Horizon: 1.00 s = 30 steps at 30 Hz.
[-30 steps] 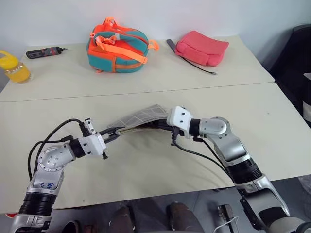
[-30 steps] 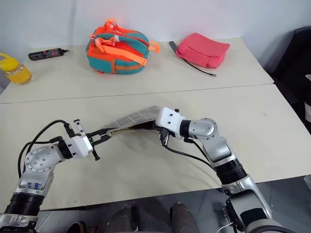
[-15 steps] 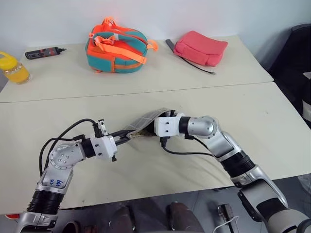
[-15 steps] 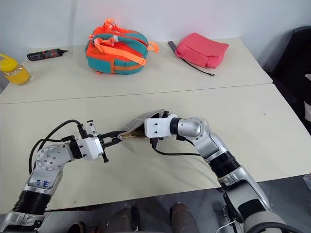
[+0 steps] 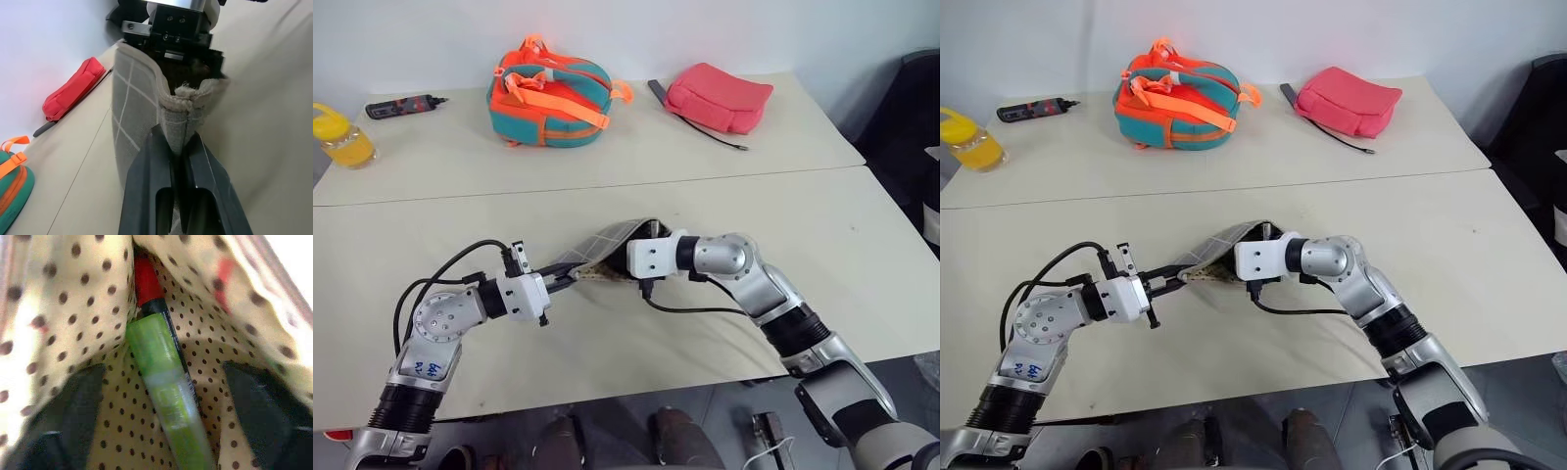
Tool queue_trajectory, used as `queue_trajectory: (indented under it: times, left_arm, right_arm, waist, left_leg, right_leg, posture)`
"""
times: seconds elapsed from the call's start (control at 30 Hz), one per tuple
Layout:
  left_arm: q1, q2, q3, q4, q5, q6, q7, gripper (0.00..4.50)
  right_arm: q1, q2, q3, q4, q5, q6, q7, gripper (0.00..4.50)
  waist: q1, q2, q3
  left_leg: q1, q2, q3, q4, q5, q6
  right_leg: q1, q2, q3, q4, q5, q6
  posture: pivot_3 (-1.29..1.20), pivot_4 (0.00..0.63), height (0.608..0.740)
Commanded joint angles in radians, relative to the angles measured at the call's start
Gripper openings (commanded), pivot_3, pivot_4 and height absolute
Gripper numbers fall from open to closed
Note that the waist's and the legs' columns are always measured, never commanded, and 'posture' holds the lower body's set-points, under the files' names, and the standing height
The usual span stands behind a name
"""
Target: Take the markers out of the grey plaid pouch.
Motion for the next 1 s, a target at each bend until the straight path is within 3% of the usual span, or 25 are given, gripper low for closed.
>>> queue_trajectory:
  times: [0.03,0.1,0.4,0.67,1.0]
  left_arm:
    - [0.005,-0.003,0.016,-0.033,-0.013,-0.009,0.007,0.00]
    - [0.006,-0.003,0.016,-0.032,-0.012,-0.008,0.007,0.00]
    - [0.001,-0.011,0.027,-0.024,-0.002,0.022,0.032,0.00]
    - [-0.002,-0.014,0.001,-0.069,-0.081,0.084,-0.033,0.00]
    - [-0.028,-0.090,0.007,-0.293,-0.477,0.547,-0.073,0.00]
  right_arm:
    - [-0.011,-0.012,-0.022,-0.038,0.003,-0.003,0.006,2.45]
    - [-0.017,-0.022,-0.015,-0.038,-0.013,-0.021,0.007,1.80]
    - [-0.022,-0.063,-0.023,-0.081,-0.011,-0.037,0.059,1.80]
    - [-0.070,-0.088,-0.014,-0.035,-0.062,-0.055,0.048,1.80]
    - [-0.239,-0.206,-0.046,-0.068,0.147,0.132,0.456,1.80]
  waist:
    - [0.000,0.000,0.000]
    - [-0.001,0.000,0.000]
    - [0.000,0.000,0.000]
    - [0.000,0.000,0.000]
    - [0.001,0.001,0.001]
  left_leg:
    - [0.000,0.000,0.000,0.000,0.000,0.000]
    - [0.000,0.000,0.000,0.000,0.000,0.000]
    - [0.000,0.000,0.000,0.000,0.000,0.000]
    - [0.000,0.000,0.000,0.001,0.000,0.000]
    - [0.001,0.000,-0.003,0.002,0.000,0.001]
  right_leg:
    - [0.000,0.000,0.000,0.000,0.000,0.000]
    - [0.000,0.000,0.000,0.000,0.000,0.000]
    - [0.000,0.000,0.000,0.000,0.000,0.000]
    - [0.000,0.000,0.000,0.001,0.000,0.000]
    - [0.002,0.000,-0.001,0.002,0.000,0.000]
  posture:
    - [0.00,0.150,0.740]
    - [0.00,0.150,0.740]
    - [0.00,0.150,0.740]
    - [0.00,0.150,0.740]
    - [0.00,0.150,0.740]
